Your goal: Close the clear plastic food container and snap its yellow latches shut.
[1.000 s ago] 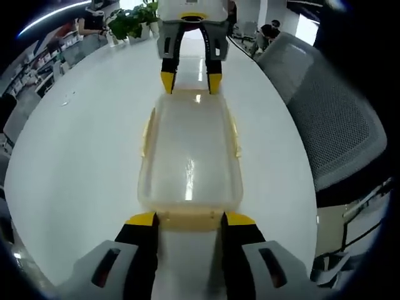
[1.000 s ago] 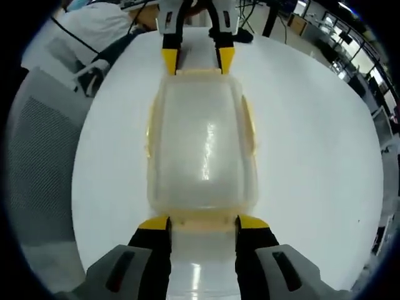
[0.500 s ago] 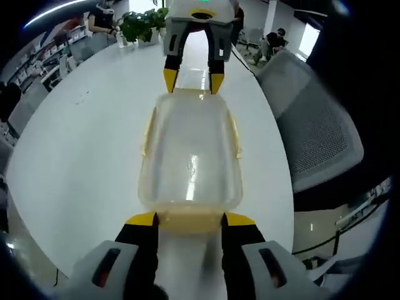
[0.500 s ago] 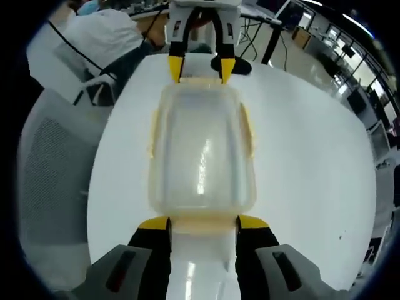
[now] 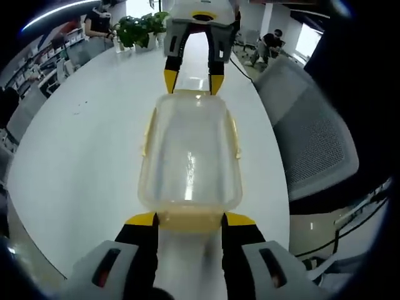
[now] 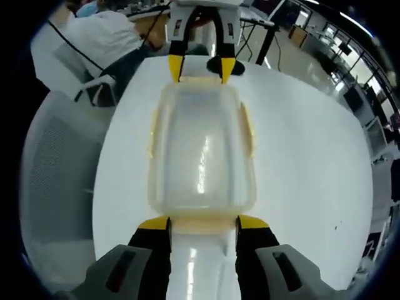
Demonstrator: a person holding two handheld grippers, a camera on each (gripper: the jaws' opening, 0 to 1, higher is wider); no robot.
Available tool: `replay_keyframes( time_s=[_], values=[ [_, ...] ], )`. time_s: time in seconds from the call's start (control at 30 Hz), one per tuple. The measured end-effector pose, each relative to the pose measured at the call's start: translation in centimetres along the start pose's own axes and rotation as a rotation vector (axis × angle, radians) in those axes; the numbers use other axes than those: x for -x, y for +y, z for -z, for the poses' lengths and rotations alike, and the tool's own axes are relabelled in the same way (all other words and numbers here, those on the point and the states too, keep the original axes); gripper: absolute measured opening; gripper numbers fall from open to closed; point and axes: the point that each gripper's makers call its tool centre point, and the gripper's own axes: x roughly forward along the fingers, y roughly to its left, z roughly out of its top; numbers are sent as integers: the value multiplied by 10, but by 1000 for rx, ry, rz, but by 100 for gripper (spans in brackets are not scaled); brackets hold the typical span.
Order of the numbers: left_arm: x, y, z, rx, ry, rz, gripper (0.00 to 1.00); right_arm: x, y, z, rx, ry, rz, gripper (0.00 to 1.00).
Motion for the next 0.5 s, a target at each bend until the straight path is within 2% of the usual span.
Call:
replay_keyframes(
  time_s=[0.27, 0.5],
  values=[
    [0, -2, -6, 5, -19, -10, 39, 4, 0, 6, -6, -6, 8, 39],
    [-8, -3, -21, 0, -33, -6, 39, 9, 2, 22, -15, 2, 6, 39]
  ],
)
